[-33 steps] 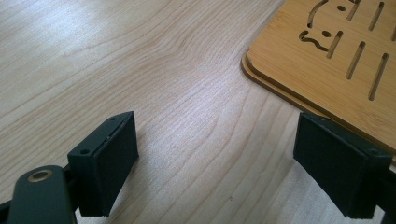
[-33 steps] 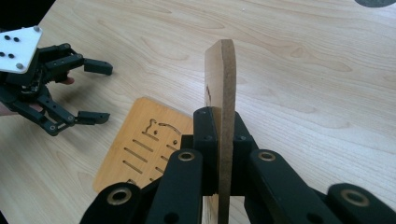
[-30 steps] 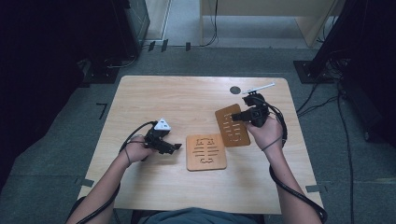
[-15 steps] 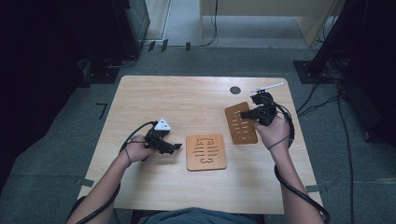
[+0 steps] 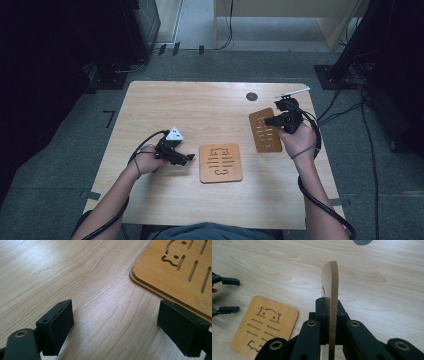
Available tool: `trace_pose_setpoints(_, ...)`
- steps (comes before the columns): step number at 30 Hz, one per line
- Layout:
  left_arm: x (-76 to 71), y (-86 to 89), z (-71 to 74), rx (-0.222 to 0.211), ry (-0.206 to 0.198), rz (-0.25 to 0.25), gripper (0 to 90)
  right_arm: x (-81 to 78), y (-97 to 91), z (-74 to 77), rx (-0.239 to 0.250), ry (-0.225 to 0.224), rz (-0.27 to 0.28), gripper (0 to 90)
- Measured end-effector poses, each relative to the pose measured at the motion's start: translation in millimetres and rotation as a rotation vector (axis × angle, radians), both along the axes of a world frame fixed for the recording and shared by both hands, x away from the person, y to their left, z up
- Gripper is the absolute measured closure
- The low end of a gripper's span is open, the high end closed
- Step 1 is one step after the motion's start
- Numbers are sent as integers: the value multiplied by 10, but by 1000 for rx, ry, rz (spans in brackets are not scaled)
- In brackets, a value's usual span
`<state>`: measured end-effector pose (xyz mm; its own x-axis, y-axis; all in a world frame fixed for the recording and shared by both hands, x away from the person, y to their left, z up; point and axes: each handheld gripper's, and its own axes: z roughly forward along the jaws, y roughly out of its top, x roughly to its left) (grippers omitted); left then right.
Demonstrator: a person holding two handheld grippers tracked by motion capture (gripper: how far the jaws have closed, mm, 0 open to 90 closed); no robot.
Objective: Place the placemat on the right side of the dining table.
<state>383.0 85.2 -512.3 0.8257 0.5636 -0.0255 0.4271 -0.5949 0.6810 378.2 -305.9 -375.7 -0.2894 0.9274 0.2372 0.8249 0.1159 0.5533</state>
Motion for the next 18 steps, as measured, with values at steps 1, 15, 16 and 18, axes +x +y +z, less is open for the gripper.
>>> trace_pose_setpoints(1,0,-1,-1,0,-1,0,128,0,-14,1,-3,0,-5,876)
trace_pose_setpoints(15,-5,-6,-7,6,-13,-5,127,7,-166,6,-18,-3,-52,875)
trace_pose_setpoints(16,-5,-6,-7,6,-13,-6,127,8,-181,5,-24,-3,-54,876)
trace_pose_setpoints(18,-6,-6,-7,7,-14,-7,127,8,-210,5,-29,-6,-63,876)
